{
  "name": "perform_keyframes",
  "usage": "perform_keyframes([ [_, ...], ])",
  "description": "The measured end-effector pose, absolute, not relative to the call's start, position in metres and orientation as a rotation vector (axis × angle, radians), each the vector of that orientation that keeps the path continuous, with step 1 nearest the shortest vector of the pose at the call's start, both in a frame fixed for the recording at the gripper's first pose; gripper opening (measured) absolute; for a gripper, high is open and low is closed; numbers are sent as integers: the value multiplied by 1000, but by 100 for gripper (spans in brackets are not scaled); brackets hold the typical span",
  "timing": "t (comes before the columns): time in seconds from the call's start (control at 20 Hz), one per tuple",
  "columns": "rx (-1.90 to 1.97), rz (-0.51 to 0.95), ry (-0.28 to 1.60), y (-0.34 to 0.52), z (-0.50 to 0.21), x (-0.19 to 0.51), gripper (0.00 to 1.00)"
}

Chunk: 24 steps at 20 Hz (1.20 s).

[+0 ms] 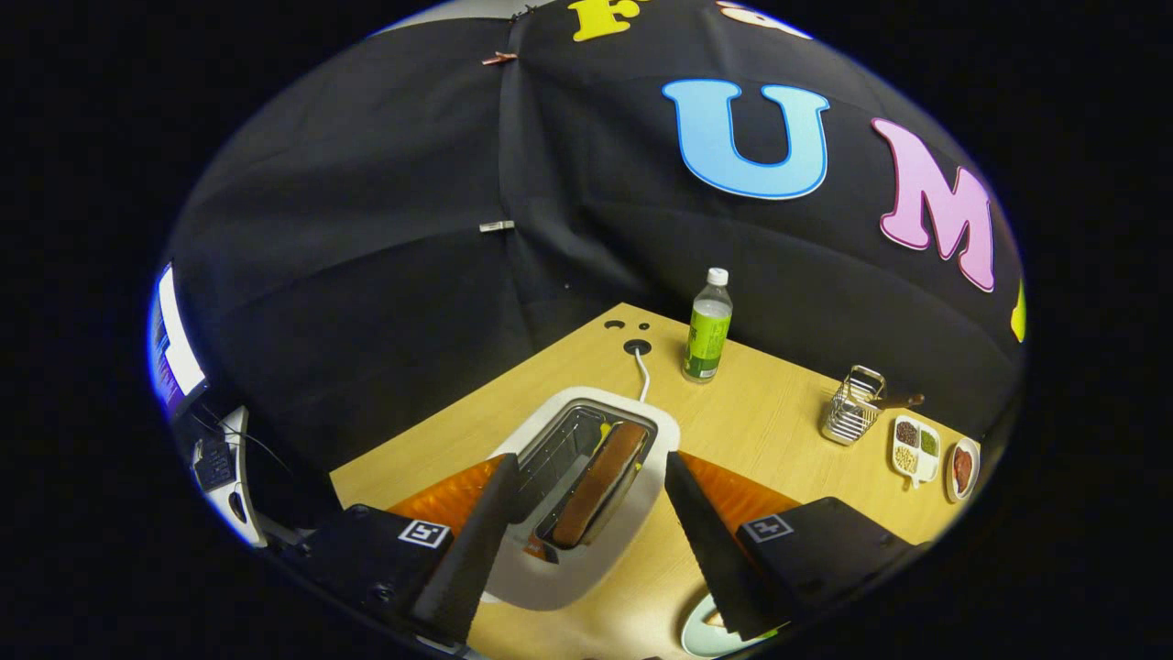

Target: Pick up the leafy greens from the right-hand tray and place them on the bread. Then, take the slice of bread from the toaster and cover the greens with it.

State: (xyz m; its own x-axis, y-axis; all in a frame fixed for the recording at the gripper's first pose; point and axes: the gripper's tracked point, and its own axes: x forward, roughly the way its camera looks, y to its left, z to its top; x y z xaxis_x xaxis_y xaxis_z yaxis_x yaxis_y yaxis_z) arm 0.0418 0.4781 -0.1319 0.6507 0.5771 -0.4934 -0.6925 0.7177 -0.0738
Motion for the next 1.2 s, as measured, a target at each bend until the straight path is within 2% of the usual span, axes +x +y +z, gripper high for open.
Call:
perform_keyframes([
  [0.15, -244, 687, 506, 487, -150, 53, 99],
  [0.25, -233, 660, 516, 492, -153, 58, 88],
  [0.45, -242, 583, 546, 486, -161, 62, 45],
  [0.5, -227, 579, 564, 489, -162, 59, 29],
  [0.6, -218, 563, 585, 486, -159, 59, 20],
  [0.9, -157, 598, 567, 487, -124, 50, 13],
  [1.2, -32, 593, 527, 462, -64, 41, 13],
])
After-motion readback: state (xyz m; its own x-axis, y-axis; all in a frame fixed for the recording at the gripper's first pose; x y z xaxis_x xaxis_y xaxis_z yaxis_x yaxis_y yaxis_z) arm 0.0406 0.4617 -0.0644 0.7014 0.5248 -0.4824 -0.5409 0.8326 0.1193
